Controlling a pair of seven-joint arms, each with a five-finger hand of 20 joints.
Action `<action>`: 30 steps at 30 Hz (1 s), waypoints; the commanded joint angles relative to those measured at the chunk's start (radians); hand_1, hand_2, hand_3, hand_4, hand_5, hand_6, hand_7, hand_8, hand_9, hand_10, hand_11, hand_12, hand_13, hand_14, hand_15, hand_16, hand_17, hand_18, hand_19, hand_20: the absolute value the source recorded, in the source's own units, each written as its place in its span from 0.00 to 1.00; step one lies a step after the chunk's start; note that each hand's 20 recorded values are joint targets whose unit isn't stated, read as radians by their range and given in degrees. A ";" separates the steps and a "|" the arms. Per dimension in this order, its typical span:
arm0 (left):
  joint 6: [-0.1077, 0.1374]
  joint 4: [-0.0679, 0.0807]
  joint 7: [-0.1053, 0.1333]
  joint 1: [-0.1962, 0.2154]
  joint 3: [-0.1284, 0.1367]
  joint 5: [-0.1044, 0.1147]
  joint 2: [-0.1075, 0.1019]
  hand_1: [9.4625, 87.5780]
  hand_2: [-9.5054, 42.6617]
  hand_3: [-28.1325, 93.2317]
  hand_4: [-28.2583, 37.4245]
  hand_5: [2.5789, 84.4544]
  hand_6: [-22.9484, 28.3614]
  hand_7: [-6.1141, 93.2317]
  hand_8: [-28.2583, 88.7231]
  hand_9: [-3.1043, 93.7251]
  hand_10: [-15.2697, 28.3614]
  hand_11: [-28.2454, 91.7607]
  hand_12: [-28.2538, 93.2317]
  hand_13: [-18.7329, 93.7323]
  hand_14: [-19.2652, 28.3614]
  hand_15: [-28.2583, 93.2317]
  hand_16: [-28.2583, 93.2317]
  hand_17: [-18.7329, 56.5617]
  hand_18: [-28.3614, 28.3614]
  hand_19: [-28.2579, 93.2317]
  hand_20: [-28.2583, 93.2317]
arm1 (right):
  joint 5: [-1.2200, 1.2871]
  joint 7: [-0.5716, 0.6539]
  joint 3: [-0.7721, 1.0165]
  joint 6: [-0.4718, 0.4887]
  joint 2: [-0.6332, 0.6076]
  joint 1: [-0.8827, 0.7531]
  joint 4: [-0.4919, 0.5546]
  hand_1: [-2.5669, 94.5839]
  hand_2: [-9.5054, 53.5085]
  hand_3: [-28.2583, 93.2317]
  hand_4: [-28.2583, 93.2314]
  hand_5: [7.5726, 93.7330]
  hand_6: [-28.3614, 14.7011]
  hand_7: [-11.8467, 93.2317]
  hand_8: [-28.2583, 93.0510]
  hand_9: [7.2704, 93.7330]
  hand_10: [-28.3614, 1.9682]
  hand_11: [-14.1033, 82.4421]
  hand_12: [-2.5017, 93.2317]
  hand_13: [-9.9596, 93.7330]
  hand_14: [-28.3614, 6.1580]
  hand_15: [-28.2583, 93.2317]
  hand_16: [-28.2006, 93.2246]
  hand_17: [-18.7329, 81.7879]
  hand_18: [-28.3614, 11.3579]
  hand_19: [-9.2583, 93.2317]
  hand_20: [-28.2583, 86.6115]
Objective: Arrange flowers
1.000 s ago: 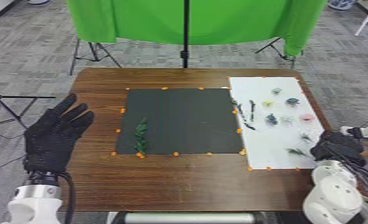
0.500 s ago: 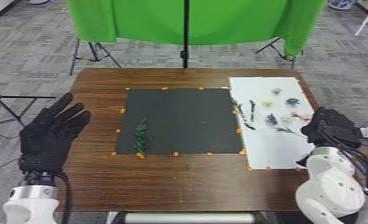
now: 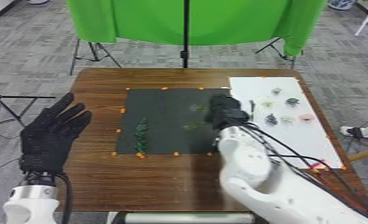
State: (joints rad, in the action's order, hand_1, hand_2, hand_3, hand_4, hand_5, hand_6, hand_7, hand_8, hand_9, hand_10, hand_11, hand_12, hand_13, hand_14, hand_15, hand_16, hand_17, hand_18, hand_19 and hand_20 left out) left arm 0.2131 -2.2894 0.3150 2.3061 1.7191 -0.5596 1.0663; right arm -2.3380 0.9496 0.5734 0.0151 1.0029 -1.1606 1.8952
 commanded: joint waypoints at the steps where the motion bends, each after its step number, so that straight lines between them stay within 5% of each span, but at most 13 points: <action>1: 0.004 0.005 -0.036 -0.014 -0.002 -0.014 0.002 0.19 0.30 0.89 0.07 0.48 0.68 0.18 0.17 0.43 0.84 0.46 0.32 0.42 1.00 0.67 0.15 0.14 0.96 0.71 0.35 | -0.004 -0.005 -0.072 0.096 0.168 0.073 -0.084 0.57 0.00 0.82 0.00 1.00 0.63 0.30 0.32 1.00 0.59 0.67 0.24 0.91 0.54 0.88 0.38 0.63 0.07 1.00 0.71; 15: -0.006 0.014 -0.051 -0.044 -0.017 -0.017 -0.011 0.19 0.30 0.89 0.08 0.49 0.67 0.18 0.17 0.43 0.84 0.46 0.32 0.42 1.00 0.67 0.15 0.14 0.96 0.71 0.35 | 0.017 0.032 -0.105 0.251 0.247 0.064 -0.142 0.50 0.00 0.84 0.03 1.00 0.64 0.39 0.26 1.00 0.54 0.74 0.20 0.94 0.51 0.89 0.39 0.66 0.03 1.00 0.77; 22: -0.014 0.018 -0.062 -0.053 -0.020 -0.019 -0.011 0.19 0.30 0.89 0.07 0.49 0.67 0.18 0.17 0.43 0.84 0.46 0.32 0.42 1.00 0.67 0.15 0.14 0.96 0.71 0.35 | 0.009 0.059 -0.116 0.249 0.261 0.053 -0.147 0.47 0.09 0.86 0.06 1.00 0.66 0.45 0.13 1.00 0.53 0.77 0.18 0.96 0.50 0.89 0.39 0.68 0.01 1.00 0.78; 30: -0.018 0.023 -0.070 -0.063 -0.027 -0.021 -0.010 0.19 0.30 0.89 0.07 0.49 0.68 0.18 0.17 0.43 0.84 0.46 0.32 0.42 1.00 0.67 0.15 0.14 0.96 0.71 0.35 | 0.032 0.062 -0.107 0.310 0.274 0.043 -0.145 0.45 0.14 0.84 0.06 1.00 0.67 0.47 0.10 1.00 0.54 0.77 0.17 0.97 0.50 0.88 0.40 0.69 0.00 1.00 0.79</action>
State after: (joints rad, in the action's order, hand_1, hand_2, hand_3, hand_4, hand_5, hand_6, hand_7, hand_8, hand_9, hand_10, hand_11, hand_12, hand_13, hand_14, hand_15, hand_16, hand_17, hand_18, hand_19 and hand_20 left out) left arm 0.2084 -2.2773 0.2652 2.2455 1.6999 -0.5734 1.0550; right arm -2.3165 1.0069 0.4580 0.2710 1.2576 -1.1055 1.7468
